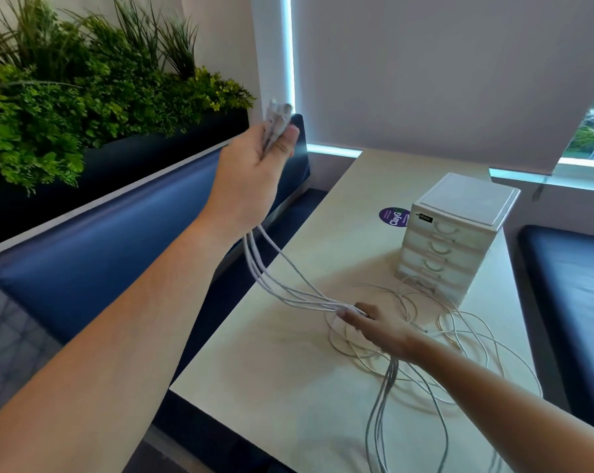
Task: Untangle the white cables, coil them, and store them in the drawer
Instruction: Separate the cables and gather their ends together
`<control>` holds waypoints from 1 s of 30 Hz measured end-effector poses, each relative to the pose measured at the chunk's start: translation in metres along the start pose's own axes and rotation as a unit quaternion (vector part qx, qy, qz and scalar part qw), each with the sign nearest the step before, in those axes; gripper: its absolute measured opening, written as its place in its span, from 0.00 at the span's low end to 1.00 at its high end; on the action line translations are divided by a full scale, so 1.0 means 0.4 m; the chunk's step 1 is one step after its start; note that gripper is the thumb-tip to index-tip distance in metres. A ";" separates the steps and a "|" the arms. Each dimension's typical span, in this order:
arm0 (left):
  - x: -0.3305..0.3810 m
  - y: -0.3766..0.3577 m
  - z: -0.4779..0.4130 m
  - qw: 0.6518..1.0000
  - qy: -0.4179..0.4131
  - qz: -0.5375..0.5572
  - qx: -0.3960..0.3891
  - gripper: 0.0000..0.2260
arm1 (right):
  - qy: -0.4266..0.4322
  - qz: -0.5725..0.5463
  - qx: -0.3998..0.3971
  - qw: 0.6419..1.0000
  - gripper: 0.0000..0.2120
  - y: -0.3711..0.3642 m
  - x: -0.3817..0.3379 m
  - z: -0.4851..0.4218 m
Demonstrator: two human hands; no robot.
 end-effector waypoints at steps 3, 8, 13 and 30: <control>-0.046 -0.035 0.038 0.990 0.030 -0.116 -0.076 0.18 | 0.010 -0.059 -0.025 0.998 0.20 0.011 -0.023 0.007; -0.112 -0.137 0.134 0.947 0.102 -0.174 -0.251 0.18 | 0.031 0.003 -0.033 0.999 0.15 0.018 -0.040 -0.005; -0.176 -0.220 0.227 0.900 0.128 -0.178 -0.378 0.23 | 0.037 -0.031 -0.064 0.997 0.12 0.038 -0.099 0.013; -0.210 -0.150 0.162 0.900 0.129 -0.165 -0.383 0.09 | -0.028 -0.052 -0.060 0.996 0.15 0.034 0.005 0.093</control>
Point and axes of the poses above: each hand's wrist, its own z-axis away from the middle knuckle, its own y-axis out of the back of the hand, x = y × z, the point moved 6 cm from there along -z, towards the middle knuckle
